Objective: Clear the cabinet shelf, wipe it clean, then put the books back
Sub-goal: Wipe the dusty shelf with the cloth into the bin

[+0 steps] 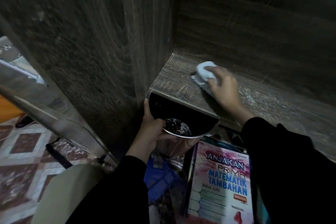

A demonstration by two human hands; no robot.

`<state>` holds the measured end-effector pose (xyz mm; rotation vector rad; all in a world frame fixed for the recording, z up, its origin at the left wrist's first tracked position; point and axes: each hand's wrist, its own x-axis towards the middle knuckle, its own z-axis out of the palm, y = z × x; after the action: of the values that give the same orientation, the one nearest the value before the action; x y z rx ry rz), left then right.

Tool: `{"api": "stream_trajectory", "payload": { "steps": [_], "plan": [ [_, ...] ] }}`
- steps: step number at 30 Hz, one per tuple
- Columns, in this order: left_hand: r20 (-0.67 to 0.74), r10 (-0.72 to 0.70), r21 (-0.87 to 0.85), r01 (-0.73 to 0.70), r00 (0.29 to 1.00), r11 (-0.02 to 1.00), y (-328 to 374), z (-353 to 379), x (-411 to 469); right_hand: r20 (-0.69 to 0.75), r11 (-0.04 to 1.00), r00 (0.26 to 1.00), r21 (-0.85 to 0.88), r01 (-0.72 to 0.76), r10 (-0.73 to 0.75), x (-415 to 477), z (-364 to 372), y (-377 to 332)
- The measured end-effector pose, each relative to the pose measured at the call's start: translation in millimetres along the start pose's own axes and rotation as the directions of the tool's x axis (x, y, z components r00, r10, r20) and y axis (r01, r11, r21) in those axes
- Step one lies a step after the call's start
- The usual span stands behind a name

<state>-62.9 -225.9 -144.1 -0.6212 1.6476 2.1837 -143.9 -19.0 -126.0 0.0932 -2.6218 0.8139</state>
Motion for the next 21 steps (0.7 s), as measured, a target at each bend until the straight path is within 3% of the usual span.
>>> {"api": "stream_trajectory", "payload": {
  "steps": [3,6,14,21],
  "plan": [
    [0.012,-0.008,-0.003,0.008,1.000,1.000,1,-1,-1,-0.097,0.926,0.964,-0.268,-0.265,0.247,4,-2,32],
    [0.016,-0.009,-0.002,0.009,1.000,1.000,0,0,4,-0.115,0.822,0.928,-0.434,-0.368,0.355,10,12,30],
    [0.027,0.012,-0.021,-0.012,1.000,1.000,-4,2,14,0.084,0.827,0.915,-0.467,-0.313,0.394,59,70,-36],
    [0.015,0.021,-0.032,-0.021,1.000,0.999,-2,5,18,0.206,0.924,0.963,-0.371,-0.089,0.175,88,101,-59]
  ]
}}
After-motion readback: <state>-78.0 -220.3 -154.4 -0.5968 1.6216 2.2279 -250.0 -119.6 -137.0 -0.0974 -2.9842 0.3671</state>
